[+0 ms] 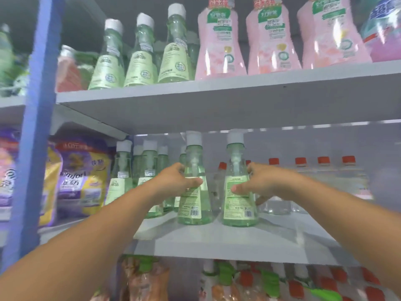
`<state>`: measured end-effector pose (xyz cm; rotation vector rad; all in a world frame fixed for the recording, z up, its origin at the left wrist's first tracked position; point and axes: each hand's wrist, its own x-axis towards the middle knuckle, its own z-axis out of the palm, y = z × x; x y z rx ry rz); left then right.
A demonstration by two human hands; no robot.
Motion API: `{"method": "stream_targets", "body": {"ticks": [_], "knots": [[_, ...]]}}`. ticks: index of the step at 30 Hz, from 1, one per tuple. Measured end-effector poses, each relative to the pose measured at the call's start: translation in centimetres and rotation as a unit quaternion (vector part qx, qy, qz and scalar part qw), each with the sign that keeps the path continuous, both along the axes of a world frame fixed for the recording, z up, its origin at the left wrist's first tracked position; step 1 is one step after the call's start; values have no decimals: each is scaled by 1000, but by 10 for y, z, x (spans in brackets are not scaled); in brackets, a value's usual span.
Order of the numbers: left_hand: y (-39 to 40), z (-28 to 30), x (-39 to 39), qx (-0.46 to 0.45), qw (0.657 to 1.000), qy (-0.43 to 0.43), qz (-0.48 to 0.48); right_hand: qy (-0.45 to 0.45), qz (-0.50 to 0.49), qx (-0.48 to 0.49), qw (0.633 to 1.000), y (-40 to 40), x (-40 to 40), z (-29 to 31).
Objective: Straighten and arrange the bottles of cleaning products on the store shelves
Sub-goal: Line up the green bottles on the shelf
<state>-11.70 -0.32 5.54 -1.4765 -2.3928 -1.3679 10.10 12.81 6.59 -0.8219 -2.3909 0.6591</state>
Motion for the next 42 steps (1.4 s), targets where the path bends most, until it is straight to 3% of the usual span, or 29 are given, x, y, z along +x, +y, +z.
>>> {"method": "stream_targets", "body": {"ticks": [7, 10, 13, 15, 17, 21, 25, 29, 32, 39, 42], "knots": [[-9, 3, -40, -44, 994, 94, 42, -16, 0, 0, 1000, -42, -43, 4], [-14, -1, -45, 35, 988, 140, 63, 10, 2, -8, 1000, -58, -54, 1], [-31, -3, -40, 166, 984, 58, -8, 36, 2, 12, 999, -77, -77, -6], [-40, -7, -30, 142, 988, 0, -63, 42, 3, 56, 998, -93, -98, -13], [-44, -11, -27, 121, 991, 9, -49, 52, 40, 85, 994, -105, -113, -14], [-74, -15, -44, 144, 989, -10, -37, 26, 136, -22, 990, -97, -113, 2], [-116, -19, -81, 145, 989, -11, -13, 125, 24, -36, 991, -62, -134, 18], [-136, -24, -99, 178, 983, 6, 41, 81, 16, -86, 993, -30, -174, 25], [-136, -35, -105, 168, 983, 32, 71, 99, 22, -105, 989, -4, -200, 20], [-139, -48, -112, 160, 981, 35, 108, 100, -73, 56, 991, -52, -197, 8], [-142, -51, -115, 126, 986, 32, 103, 128, -33, -32, 991, -50, -193, 6]]}}
